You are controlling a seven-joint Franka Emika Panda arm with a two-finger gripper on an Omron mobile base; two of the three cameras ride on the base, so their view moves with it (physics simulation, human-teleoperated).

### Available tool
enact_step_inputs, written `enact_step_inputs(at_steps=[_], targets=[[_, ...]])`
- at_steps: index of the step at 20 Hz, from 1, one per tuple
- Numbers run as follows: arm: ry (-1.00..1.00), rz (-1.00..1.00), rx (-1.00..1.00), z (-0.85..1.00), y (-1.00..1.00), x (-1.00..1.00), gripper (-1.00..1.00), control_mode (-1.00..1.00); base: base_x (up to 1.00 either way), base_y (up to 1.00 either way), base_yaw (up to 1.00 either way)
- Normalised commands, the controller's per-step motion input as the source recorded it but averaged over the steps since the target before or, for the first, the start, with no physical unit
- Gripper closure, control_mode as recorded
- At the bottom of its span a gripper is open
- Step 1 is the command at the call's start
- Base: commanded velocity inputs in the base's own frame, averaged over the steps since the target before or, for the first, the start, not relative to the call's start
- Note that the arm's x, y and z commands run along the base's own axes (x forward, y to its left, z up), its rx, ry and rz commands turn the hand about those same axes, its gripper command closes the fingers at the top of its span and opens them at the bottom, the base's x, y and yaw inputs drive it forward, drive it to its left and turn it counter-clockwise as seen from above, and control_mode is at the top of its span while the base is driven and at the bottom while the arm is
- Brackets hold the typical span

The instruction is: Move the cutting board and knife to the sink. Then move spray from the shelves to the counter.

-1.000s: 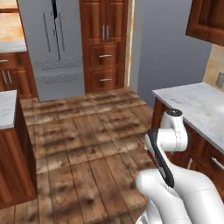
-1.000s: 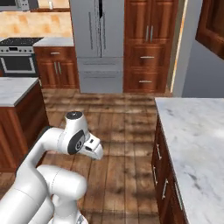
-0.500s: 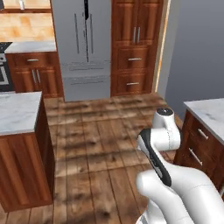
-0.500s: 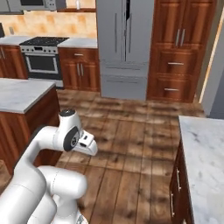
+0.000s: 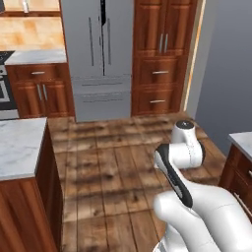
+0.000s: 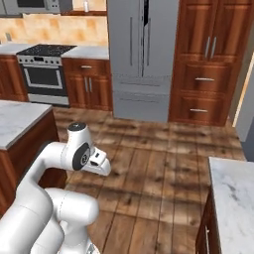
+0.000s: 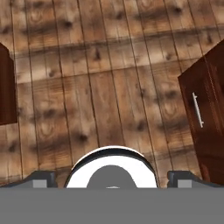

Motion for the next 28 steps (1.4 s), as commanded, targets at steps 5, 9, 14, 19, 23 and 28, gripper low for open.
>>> enact_step_inputs(at_steps=[5,9,14,19,23,28], targets=[[0.00,0.00,0.00,0.00,0.00,0.00,-1.00,1.00,0.72,0.00,0.02],[0.00,0.00,0.00,0.00,0.00,0.00,-1.00,1.00,0.71,0.00,0.01],[0.00,0.00,0.00,0.00,0.00,0.00,-1.00,1.00,0.63,0.01,0.00],[0.00,0.00,0.00,0.00,0.00,0.00,-1.00,1.00,0.67,0.00,0.00],[0.00,0.00,0.00,0.00,0.00,0.00,-1.00,1.00,0.67,0.01,0.00],[0.00,0.00,0.00,0.00,0.00,0.00,-1.00,1.00,0.69,0.03,0.00]])
